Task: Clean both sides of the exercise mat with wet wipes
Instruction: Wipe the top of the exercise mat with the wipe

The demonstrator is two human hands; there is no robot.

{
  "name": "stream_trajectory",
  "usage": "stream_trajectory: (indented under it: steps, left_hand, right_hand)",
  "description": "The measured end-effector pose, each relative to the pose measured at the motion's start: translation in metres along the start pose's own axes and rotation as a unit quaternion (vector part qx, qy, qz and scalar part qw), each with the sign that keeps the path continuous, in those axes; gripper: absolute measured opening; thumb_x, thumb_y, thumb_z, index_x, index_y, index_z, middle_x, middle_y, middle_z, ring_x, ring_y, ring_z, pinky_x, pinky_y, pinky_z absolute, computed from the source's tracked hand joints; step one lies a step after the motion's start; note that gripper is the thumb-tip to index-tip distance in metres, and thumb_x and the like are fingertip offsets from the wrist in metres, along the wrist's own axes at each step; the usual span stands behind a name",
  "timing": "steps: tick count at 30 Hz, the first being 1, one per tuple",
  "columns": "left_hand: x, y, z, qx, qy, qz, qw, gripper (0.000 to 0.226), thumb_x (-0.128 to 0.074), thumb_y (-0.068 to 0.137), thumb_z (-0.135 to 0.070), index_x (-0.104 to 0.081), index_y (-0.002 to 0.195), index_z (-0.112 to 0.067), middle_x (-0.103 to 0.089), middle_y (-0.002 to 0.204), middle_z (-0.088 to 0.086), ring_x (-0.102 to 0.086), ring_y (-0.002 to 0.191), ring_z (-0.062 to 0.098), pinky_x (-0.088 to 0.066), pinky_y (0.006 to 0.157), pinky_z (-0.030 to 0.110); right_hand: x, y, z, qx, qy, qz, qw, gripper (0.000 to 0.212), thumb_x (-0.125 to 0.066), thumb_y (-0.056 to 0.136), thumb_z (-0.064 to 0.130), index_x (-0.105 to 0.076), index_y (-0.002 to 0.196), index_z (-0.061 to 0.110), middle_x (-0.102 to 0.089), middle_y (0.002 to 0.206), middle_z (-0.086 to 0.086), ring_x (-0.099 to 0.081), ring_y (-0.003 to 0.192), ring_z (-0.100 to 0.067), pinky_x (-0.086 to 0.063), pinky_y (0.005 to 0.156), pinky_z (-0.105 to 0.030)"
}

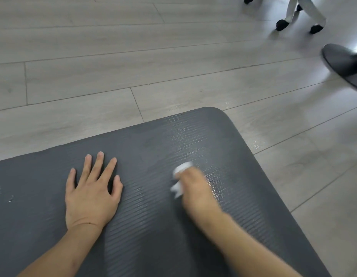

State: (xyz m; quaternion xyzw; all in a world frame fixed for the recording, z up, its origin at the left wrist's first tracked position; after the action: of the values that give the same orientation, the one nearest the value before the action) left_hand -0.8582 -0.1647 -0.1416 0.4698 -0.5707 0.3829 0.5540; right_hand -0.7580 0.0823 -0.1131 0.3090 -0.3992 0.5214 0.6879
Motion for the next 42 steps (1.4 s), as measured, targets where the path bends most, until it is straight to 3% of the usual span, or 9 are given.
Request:
stream_trajectory:
  steps: [3,8,12,19,23,26,32,37,42]
  left_hand:
    - [0.001,-0.001,0.001,-0.001,0.001,-0.002,1.000,0.061,-0.022,0.101,-0.052,-0.048,0.153,-0.034,-0.033,0.166,-0.004,-0.021,0.157,0.017,-0.015,0.127,0.049]
    - [0.002,0.000,0.000,0.003,-0.005,-0.008,1.000,0.060,-0.024,0.101,-0.052,-0.049,0.153,-0.033,-0.035,0.165,-0.003,-0.022,0.157,0.018,-0.014,0.127,0.049]
    - [0.001,0.000,-0.001,0.005,0.000,0.003,1.000,0.061,-0.021,0.102,-0.053,-0.047,0.154,-0.034,-0.032,0.166,-0.004,-0.020,0.157,0.018,-0.013,0.127,0.049]
    - [0.001,-0.001,0.001,0.003,0.000,0.009,1.000,0.061,-0.020,0.102,-0.054,-0.044,0.155,-0.035,-0.030,0.167,-0.005,-0.018,0.158,0.017,-0.011,0.128,0.048]
    - [-0.001,0.001,0.001,0.006,0.000,0.016,1.000,0.062,-0.019,0.102,-0.054,-0.042,0.156,-0.036,-0.027,0.168,-0.006,-0.016,0.158,0.016,-0.010,0.128,0.047]
    - [-0.001,0.001,0.001,0.006,0.000,0.019,1.000,0.062,-0.019,0.102,-0.054,-0.042,0.156,-0.036,-0.027,0.168,-0.006,-0.016,0.158,0.016,-0.011,0.128,0.048]
    - [0.000,0.000,0.002,0.005,-0.004,0.016,1.000,0.062,-0.018,0.102,-0.054,-0.043,0.156,-0.036,-0.027,0.168,-0.006,-0.014,0.159,0.016,-0.011,0.128,0.048]
    - [-0.002,0.000,0.001,0.007,-0.004,0.017,1.000,0.057,-0.023,0.105,-0.051,-0.043,0.156,-0.035,-0.027,0.168,-0.005,-0.015,0.159,0.017,-0.012,0.128,0.049]
    - [-0.002,0.001,0.001,0.006,-0.006,0.017,1.000,0.061,-0.020,0.102,-0.053,-0.043,0.155,-0.037,-0.027,0.168,-0.007,-0.015,0.159,0.016,-0.012,0.128,0.049]
  right_hand:
    - [-0.018,-0.017,0.034,0.163,-0.018,0.087,0.983,0.031,-0.058,0.086,0.009,-0.059,0.115,0.021,-0.057,0.107,0.002,-0.052,0.099,-0.017,-0.047,0.081,-0.030]
    - [0.114,0.035,-0.121,-0.093,-0.160,-0.105,0.977,0.014,-0.054,0.093,0.023,-0.066,0.093,0.017,-0.069,0.083,0.006,-0.068,0.087,-0.023,-0.050,0.072,-0.031]
    - [0.082,0.023,-0.098,-0.148,-0.073,-0.129,0.978,0.013,-0.057,0.089,0.014,-0.067,0.096,0.018,-0.065,0.096,0.005,-0.065,0.094,-0.024,-0.048,0.079,-0.030]
    - [-0.034,-0.033,0.048,0.192,-0.045,0.090,0.976,0.032,-0.049,0.086,0.013,-0.058,0.117,0.012,-0.055,0.107,-0.005,-0.052,0.095,-0.026,-0.048,0.074,-0.034]
    - [0.062,0.001,-0.108,-0.077,-0.182,-0.036,0.980,0.039,-0.052,0.087,-0.003,-0.060,0.122,0.012,-0.051,0.116,-0.007,-0.052,0.106,-0.029,-0.037,0.080,-0.028]
    - [0.067,-0.006,-0.104,-0.166,-0.153,-0.092,0.970,0.027,-0.056,0.087,0.003,-0.065,0.112,0.009,-0.060,0.110,-0.009,-0.056,0.101,-0.028,-0.038,0.081,-0.027]
    - [-0.041,-0.060,0.079,0.197,-0.014,0.076,0.977,0.024,-0.054,0.092,0.015,-0.063,0.114,0.016,-0.062,0.106,-0.003,-0.056,0.095,-0.021,-0.048,0.080,-0.031]
    - [0.055,0.011,-0.085,-0.073,-0.090,-0.020,0.993,0.024,-0.053,0.089,0.009,-0.065,0.105,0.022,-0.057,0.111,0.000,-0.056,0.103,-0.023,-0.041,0.079,-0.029]
    - [0.025,0.040,-0.039,-0.107,0.010,-0.085,0.991,0.013,-0.053,0.092,0.015,-0.066,0.096,0.018,-0.062,0.097,-0.002,-0.058,0.093,-0.018,-0.042,0.080,-0.031]
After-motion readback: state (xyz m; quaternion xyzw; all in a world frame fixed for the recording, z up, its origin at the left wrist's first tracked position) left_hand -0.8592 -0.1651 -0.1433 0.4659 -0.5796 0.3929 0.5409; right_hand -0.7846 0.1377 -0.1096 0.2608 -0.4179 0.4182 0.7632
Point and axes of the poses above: each hand's wrist, its own y-axis towards the middle knuckle, its own x-axis out of the back of the hand, z = x × y, the point moved 8 cm from there along y, towards the middle knuckle
